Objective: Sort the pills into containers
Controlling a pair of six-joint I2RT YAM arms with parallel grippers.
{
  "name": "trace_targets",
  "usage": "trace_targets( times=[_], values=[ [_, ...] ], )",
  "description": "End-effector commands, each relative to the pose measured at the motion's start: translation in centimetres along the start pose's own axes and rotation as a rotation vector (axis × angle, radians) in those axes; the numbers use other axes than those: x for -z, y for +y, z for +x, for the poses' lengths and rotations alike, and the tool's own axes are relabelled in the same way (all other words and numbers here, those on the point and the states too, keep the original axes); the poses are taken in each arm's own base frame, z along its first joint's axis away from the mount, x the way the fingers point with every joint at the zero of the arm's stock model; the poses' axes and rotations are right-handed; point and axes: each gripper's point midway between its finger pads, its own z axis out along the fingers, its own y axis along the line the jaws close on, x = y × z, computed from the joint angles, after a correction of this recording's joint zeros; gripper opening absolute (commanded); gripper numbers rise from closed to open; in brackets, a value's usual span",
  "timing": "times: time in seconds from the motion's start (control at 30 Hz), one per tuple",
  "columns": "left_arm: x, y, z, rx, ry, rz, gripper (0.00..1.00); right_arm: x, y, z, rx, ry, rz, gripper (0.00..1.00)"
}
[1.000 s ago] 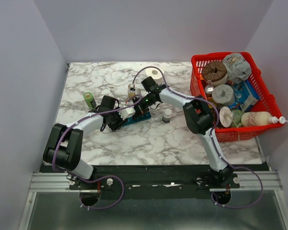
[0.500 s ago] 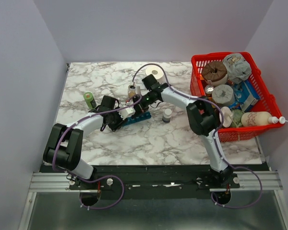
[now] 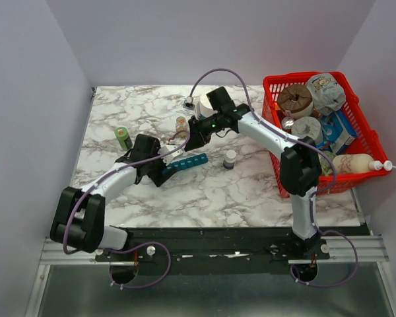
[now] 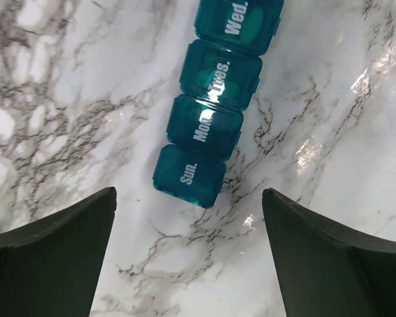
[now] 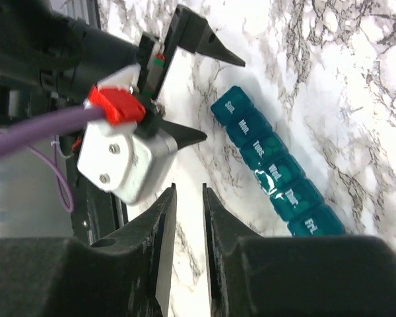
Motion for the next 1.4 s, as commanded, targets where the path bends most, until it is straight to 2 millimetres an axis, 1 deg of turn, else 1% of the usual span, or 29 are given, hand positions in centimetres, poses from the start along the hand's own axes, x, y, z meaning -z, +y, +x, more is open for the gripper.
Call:
trace_targets(
  times=[0.0, 0.03, 0.07, 0.1, 0.13, 0.17, 0.2, 0.23, 0.27, 0.3, 0.33, 0.37, 0.4, 0.43, 0.47, 0.5, 0.53, 0.57, 0.6, 0.63, 0.67, 0.7, 0.73, 0.77, 0.8, 0.93, 1.0, 1.1, 1.37],
  values=[
    [2.9, 0.5, -2.2, 0.018, -0.099, -0.068, 0.99, 4.8, 0.7, -1.6, 0.139, -0.032, 0.091, 0.35],
    [3.5, 0.5, -2.5, 0.033, -0.120, -0.082, 0.99, 6.3, 0.5, -1.9, 0.176, -0.042, 0.122, 0.39],
    [5.0, 0.8, -3.6, 0.029, -0.175, -0.118, 0.99, 7.8, 1.0, -2.7, 0.216, -0.060, 0.163, 0.41],
    [5.9, 1.0, -4.3, 0.035, -0.212, -0.143, 0.99, 8.9, 1.2, -3.2, 0.241, -0.071, 0.191, 0.44],
    [6.8, 1.1, -4.8, 0.076, -0.251, -0.164, 0.99, 10.1, 1.1, -3.2, 0.283, -0.066, 0.222, 0.49],
    [9.0, 1.5, -6.2, 0.086, -0.340, -0.209, 0.99, 11.8, 1.8, -4.0, 0.329, -0.083, 0.277, 0.52],
    [10.4, 2.2, -7.6, 0.104, -0.419, -0.253, 0.99, 12.7, 2.0, -4.1, 0.354, -0.089, 0.310, 0.55],
    [11.4, 2.2, -8.2, 0.195, -0.483, -0.270, 0.99, 13.5, 1.8, -4.1, 0.387, -0.088, 0.344, 0.63],
    [14.0, 2.7, -9.4, 0.238, -0.585, -0.326, 0.99, 14.5, 1.7, -4.3, 0.411, -0.090, 0.397, 0.68],
    [15.9, 4.0, -10.1, 0.307, -0.660, -0.410, 0.99, 16.1, 2.8, -5.0, 0.450, -0.117, 0.437, 0.75],
    [17.0, 4.0, -10.5, 0.407, -0.722, -0.415, 0.99, 17.3, 3.2, -5.8, 0.481, -0.147, 0.481, 0.87],
    [19.2, 3.9, -11.3, 0.435, -0.803, -0.432, 0.99, 18.0, 2.5, -5.4, 0.477, -0.144, 0.546, 0.94],
    [20.5, 4.3, -11.4, 0.480, -0.845, -0.462, 0.99, 18.9, 2.5, -5.7, 0.488, -0.167, 0.591, 1.00],
    [21.9, 4.3, -12.0, 0.552, -0.896, -0.460, 0.99, 21.0, 3.6, -7.3, 0.500, -0.265, 0.654, 1.00],
    [23.5, 4.4, -12.2, 0.583, -0.937, -0.479, 0.99, 22.2, 2.4, -7.0, 0.432, -0.299, 0.753, 1.00],
    [23.9, 4.4, -11.9, 0.619, -0.927, -0.488, 0.99, 23.5, 2.6, -7.6, 0.394, -0.359, 0.802, 1.00],
    [25.6, 4.5, -12.6, 0.634, -0.956, -0.496, 0.99, 24.7, 3.5, -8.1, 0.362, -0.415, 0.812, 1.00],
    [26.1, 4.4, -12.7, 0.638, -0.954, -0.494, 0.99, 25.4, 4.2, -8.3, 0.347, -0.442, 0.820, 1.00],
    [26.1, 4.2, -12.4, 0.649, -0.921, -0.487, 0.99, 25.9, 4.3, -8.1, 0.318, -0.463, 0.837, 1.00],
    [27.4, 4.2, -13.0, 0.640, -0.937, -0.492, 0.99, 26.5, 4.9, -8.6, 0.289, -0.518, 0.847, 1.00],
    [27.8, 4.5, -12.7, 0.651, -0.926, -0.518, 0.99, 28.0, 5.8, -8.8, 0.283, -0.568, 0.888, 1.00],
    [27.7, 4.4, -12.4, 0.657, -0.903, -0.520, 0.99, 28.7, 5.8, -8.9, 0.255, -0.599, 0.920, 1.00],
    [28.0, 4.5, -12.4, 0.647, -0.900, -0.528, 0.99, 29.4, 6.0, -8.9, 0.210, -0.628, 0.944, 1.00],
    [28.1, 4.4, -12.4, 0.642, -0.897, -0.532, 0.99, 30.5, 5.8, -8.7, 0.192, -0.637, 0.999, 1.00],
    [28.1, 4.4, -12.2, 0.638, -0.890, -0.535, 0.99, 31.0, 5.9, -8.6, 0.187, -0.643, 1.022, 1.00],
    [27.4, 4.5, -11.4, 0.630, -0.862, -0.558, 0.99, 31.4, 6.4, -8.1, 0.194, -0.663, 1.032, 1.00],
    [27.2, 4.4, -11.3, 0.629, -0.858, -0.551, 0.99, 31.3, 6.2, -7.8, 0.190, -0.656, 1.035, 1.00],
    [27.1, 4.4, -11.2, 0.628, -0.855, -0.551, 0.99, 31.7, 5.7, -7.6, 0.185, -0.658, 1.071, 1.00],
    [26.7, 4.4, -11.1, 0.617, -0.843, -0.550, 0.99, 31.3, 5.6, -7.5, 0.207, -0.643, 1.059, 1.00]
  ],
)
